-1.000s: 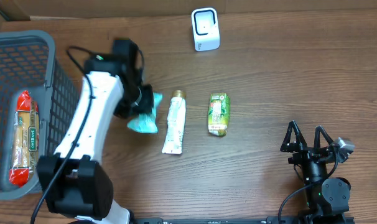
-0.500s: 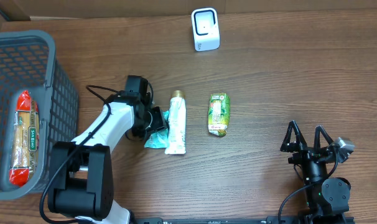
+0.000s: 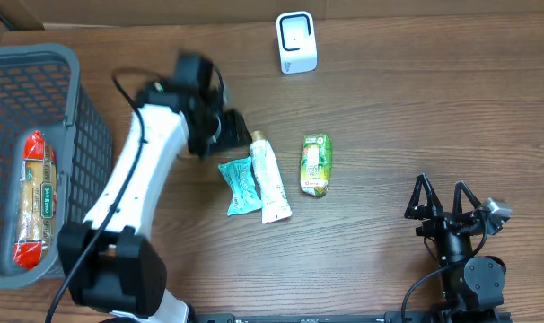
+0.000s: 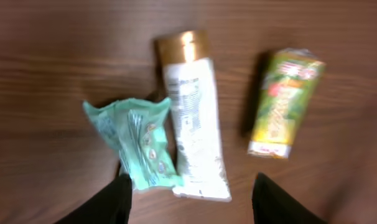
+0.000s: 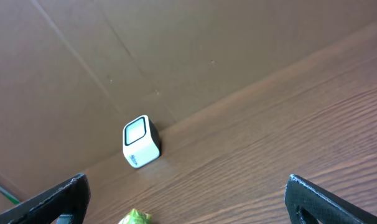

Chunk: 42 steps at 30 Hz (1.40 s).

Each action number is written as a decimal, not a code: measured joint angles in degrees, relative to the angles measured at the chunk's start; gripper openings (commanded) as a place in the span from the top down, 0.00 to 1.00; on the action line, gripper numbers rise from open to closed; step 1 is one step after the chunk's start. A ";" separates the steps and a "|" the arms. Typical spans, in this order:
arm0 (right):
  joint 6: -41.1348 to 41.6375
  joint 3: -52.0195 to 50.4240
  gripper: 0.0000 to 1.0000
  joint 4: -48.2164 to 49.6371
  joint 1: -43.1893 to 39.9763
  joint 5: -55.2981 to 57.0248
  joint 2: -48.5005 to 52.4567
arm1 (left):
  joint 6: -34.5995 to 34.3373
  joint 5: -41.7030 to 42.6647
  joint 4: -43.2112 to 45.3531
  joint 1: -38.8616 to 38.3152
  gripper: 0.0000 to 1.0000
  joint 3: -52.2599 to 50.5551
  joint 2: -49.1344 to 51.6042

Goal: Scan the item barcode
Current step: 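Lay the mint-green packet on the table beside the white tube, then reach the left gripper into the basket toward the spaghetti package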

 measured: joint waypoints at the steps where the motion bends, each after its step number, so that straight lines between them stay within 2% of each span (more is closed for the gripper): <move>1: -0.02 0.00 0.00 0.00 0.00 0.00 0.00 | 0.02 -0.31 -1.90 0.09 0.46 2.54 0.00; 3: -0.02 0.00 0.00 0.07 0.00 0.00 -0.07 | 0.87 -3.19 -10.91 0.96 0.45 15.10 0.24; 6: -0.04 0.00 0.00 0.00 0.00 0.02 -0.07 | 1.16 -8.28 -19.93 3.06 0.30 30.62 0.22; 9: -0.02 0.00 0.00 0.00 0.00 0.00 -0.07 | 1.05 -13.81 -27.28 7.69 0.24 45.09 -0.15; 11: 0.00 0.00 0.00 0.02 0.00 0.00 -0.07 | 1.27 -16.06 -29.00 12.83 0.21 51.25 -1.01; 14: -0.02 0.00 0.00 0.02 0.00 0.00 -0.07 | 1.70 -17.49 -29.40 22.62 0.21 53.53 -3.34; 17: 0.00 0.00 0.00 -0.02 0.00 0.00 -0.07 | 2.12 -18.32 -29.59 32.35 0.22 52.65 -4.44; 19: -0.02 0.00 0.00 -0.02 0.00 0.00 -0.07 | 2.29 -18.67 -29.59 37.44 0.27 50.58 -4.52; 24: -0.02 0.00 0.00 -0.02 0.00 0.02 -0.07 | 2.75 -20.31 -27.93 45.42 0.31 42.36 -3.32; 32: -0.02 0.00 0.00 0.00 0.00 0.00 -0.07 | 5.99 -23.65 -15.80 50.77 0.22 23.76 -2.01; 42: 0.00 0.00 0.00 0.00 0.00 0.02 -0.07 | 20.94 -24.68 3.78 54.45 0.14 4.55 -0.48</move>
